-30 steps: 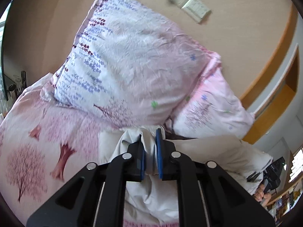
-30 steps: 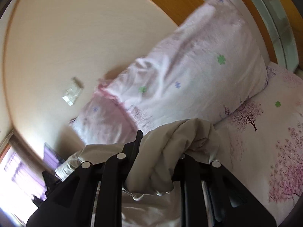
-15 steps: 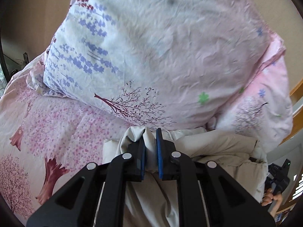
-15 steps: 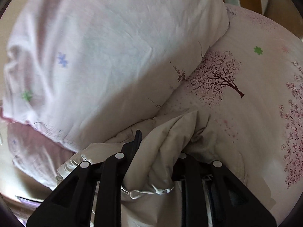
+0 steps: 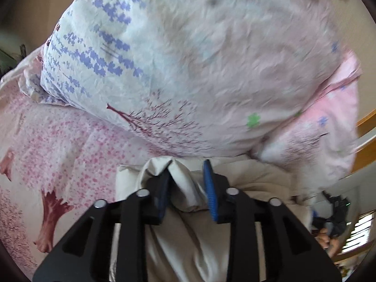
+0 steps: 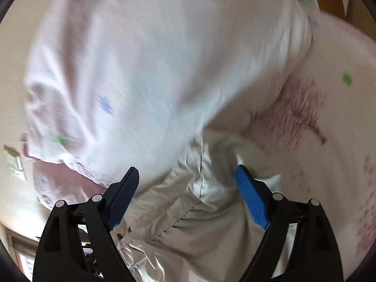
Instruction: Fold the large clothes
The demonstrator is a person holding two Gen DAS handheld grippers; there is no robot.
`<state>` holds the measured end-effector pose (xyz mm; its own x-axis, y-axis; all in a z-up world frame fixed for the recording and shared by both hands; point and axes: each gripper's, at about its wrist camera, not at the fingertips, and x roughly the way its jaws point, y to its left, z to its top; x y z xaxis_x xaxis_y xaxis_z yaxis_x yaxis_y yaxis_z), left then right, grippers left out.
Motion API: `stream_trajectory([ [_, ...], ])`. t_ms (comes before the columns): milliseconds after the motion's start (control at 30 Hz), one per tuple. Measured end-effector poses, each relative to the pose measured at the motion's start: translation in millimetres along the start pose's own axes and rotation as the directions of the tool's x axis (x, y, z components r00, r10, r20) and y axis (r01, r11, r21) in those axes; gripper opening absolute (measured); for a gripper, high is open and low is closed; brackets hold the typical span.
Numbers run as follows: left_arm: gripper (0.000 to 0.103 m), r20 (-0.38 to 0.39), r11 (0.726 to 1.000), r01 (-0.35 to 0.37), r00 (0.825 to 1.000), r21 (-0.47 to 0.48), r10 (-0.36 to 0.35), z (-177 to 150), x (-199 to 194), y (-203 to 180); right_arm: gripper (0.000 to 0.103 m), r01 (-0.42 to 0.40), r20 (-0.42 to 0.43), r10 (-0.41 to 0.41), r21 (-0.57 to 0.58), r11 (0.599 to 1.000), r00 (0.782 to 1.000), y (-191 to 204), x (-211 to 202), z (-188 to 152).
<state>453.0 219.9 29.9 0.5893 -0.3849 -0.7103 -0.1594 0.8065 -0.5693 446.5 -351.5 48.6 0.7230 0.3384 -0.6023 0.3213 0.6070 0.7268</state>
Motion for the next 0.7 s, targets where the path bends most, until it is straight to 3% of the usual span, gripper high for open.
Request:
stream_trajectory([
  [33,0.053,0.017,1.000,0.020,1.000,0.000,-0.020,0.3,-6.4,0.4,0.086,0.001,0.033,0.000,-0.032,1.000,0.999,0.1,-12.6,1.0],
  [67,0.076,0.068,1.000,0.017,0.998,0.013,-0.017,-0.8,-18.5,-1.3,0.086,0.018,0.060,-0.014,-0.062,0.998,0.998,1.5,-22.1,0.5],
  [100,0.087,0.111,1.000,0.000,0.994,0.028,-0.004,-2.3,-27.9,-3.9,0.085,0.036,0.091,-0.027,-0.099,0.994,0.996,3.0,-32.7,-2.4],
  [133,0.087,0.163,0.998,-0.014,0.987,0.061,0.004,-5.8,-41.0,-9.3,0.084,0.058,0.129,-0.037,-0.164,0.985,0.991,7.5,-46.1,-10.9],
  [200,0.087,0.207,0.990,-0.022,0.978,0.142,-0.008,-17.7,-60.4,-24.9,0.069,0.091,0.155,-0.045,-0.300,0.950,0.987,21.5,-57.3,-30.1],
  [267,0.087,0.229,0.973,-0.061,0.973,0.222,0.009,-37.7,-75.2,-41.3,0.049,0.137,0.156,-0.070,-0.470,0.872,0.985,41.3,-62.8,-65.1],
  [300,0.087,0.229,0.963,-0.073,0.973,0.261,0.012,-46.8,-80.3,-51.1,0.044,0.147,0.147,-0.079,-0.543,0.826,0.986,52.6,-60.2,-85.1],
  [367,0.087,0.213,0.929,-0.094,0.977,0.359,0.016,-76.7,-83.1,-73.2,0.032,0.148,0.124,-0.090,-0.619,0.771,0.988,63.0,-53.2,-110.3],
  [433,0.087,0.176,0.895,-0.085,0.984,0.437,0.008,-110.7,-77.4,-93.5,0.031,0.127,0.095,-0.085,-0.663,0.738,0.992,66.1,-50.4,-134.4],
  [533,0.087,0.136,0.857,-0.105,0.990,0.505,0.041,-137.5,-62.2,-108.3,0.031,0.162,0.100,-0.130,-0.695,0.700,0.987,69.0,-36.1,-152.9],
  [633,0.087,0.136,0.826,-0.183,0.982,0.533,0.129,-144.1,-39.5,-112.0,0.031,0.237,0.118,-0.215,-0.675,0.698,0.969,61.8,-19.1,-149.2],
  [700,0.086,0.112,0.822,-0.210,0.978,0.529,0.178,-140.1,-21.2,-108.9,0.031,0.269,0.101,-0.270,-0.654,0.708,0.957,55.2,-4.0,-148.3],
])
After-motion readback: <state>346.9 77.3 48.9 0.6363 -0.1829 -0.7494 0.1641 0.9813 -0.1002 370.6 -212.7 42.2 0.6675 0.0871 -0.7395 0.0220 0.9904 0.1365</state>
